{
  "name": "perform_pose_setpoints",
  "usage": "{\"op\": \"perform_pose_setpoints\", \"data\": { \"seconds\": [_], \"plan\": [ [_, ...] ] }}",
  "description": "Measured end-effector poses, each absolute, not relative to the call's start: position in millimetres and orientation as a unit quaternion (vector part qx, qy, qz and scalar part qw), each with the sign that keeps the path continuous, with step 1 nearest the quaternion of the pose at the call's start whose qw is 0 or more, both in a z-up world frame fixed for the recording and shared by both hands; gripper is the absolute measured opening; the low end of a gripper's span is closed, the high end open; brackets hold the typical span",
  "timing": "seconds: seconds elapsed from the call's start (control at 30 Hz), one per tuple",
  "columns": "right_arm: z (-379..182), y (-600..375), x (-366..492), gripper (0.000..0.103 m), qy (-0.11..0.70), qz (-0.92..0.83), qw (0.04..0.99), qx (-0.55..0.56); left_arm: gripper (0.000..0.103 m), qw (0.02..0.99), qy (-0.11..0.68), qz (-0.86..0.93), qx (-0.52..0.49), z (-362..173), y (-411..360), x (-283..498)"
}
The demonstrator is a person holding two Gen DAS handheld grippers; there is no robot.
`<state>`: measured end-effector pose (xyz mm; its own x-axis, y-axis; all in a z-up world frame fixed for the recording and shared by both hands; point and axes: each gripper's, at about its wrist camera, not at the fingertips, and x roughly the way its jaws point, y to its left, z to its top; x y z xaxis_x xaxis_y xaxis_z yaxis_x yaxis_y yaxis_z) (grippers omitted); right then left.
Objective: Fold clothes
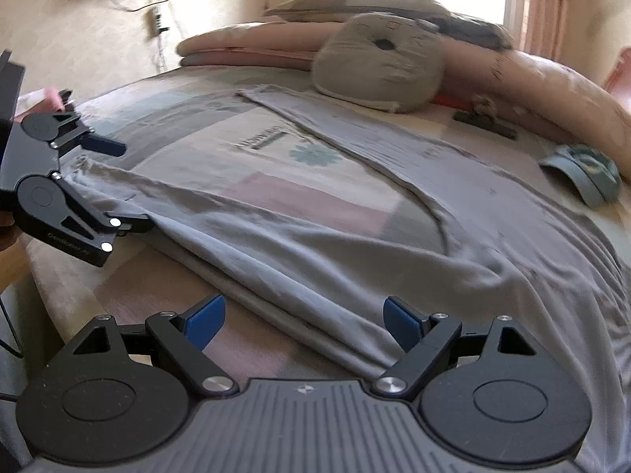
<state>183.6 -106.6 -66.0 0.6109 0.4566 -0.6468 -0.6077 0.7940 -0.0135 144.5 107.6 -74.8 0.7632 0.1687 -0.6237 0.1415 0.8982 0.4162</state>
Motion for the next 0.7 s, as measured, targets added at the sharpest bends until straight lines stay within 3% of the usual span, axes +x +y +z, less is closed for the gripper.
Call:
{"op": "perform_pose_setpoints", "data": {
  "seconds": [0.4,0.7],
  "plan": [
    [-89.7,-23.6,187.2,0.090,0.241,0.292,0.873,-0.306,0.097,0.913,0.344,-0.005,0.217,-79.8,112.1,141.4],
    [-94.1,-24.9,168.6,0.092,0.156,0.215,0.859,-0.438,0.097,0.916,0.341,-0.009,0.211,-79.8,112.6,142.6]
  ]
}}
